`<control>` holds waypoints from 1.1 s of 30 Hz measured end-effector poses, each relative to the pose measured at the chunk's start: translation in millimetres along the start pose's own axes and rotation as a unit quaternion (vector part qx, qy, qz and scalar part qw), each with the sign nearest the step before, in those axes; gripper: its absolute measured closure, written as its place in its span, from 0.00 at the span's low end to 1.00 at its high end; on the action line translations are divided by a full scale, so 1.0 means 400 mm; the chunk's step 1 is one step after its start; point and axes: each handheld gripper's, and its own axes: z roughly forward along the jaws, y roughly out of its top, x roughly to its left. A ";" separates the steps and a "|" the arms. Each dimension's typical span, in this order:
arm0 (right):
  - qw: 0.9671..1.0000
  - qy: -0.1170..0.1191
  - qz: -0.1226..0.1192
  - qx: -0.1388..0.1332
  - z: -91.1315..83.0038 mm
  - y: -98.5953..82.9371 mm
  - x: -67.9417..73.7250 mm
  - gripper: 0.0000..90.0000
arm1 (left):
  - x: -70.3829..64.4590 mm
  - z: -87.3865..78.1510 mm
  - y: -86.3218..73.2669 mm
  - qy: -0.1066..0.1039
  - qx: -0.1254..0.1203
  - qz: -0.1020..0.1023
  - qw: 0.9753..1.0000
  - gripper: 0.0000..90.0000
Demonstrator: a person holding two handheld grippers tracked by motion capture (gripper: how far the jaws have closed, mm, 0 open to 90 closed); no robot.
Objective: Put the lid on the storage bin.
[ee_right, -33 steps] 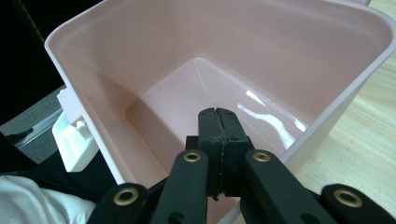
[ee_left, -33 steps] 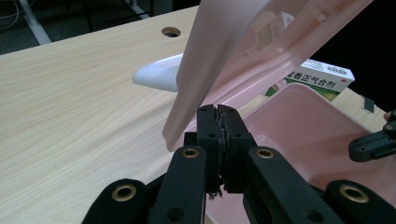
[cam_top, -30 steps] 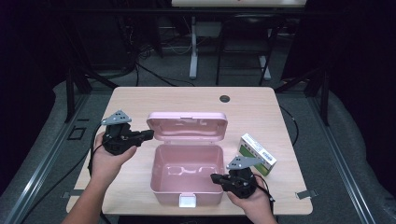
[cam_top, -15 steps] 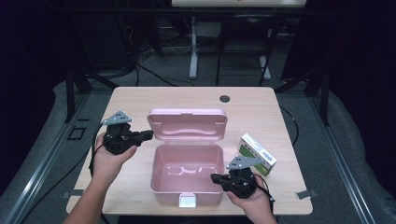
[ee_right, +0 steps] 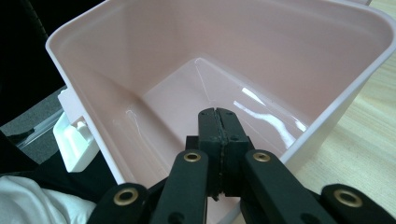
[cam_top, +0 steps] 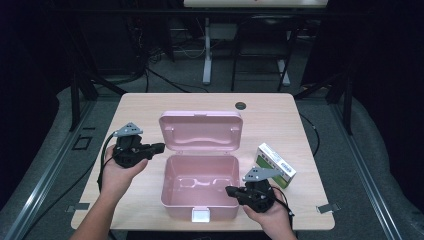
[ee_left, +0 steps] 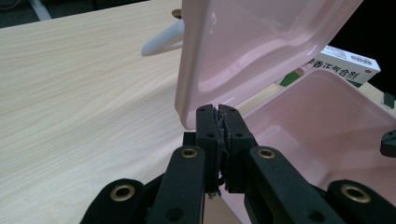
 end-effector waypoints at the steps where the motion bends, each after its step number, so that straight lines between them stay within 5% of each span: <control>1: 1.000 0.000 0.000 0.000 0.000 0.000 0.000 1.00 | 0.000 0.002 -0.004 0.000 0.001 -0.003 1.000 0.97; 23: 1.000 0.003 0.002 -0.001 0.000 -0.001 -0.002 1.00 | 0.002 0.058 -0.073 -0.008 0.026 -0.019 0.999 0.93; 33: 1.000 0.003 0.001 -0.001 0.000 -0.001 -0.001 1.00 | -0.001 0.065 -0.081 0.011 0.025 -0.015 1.000 0.94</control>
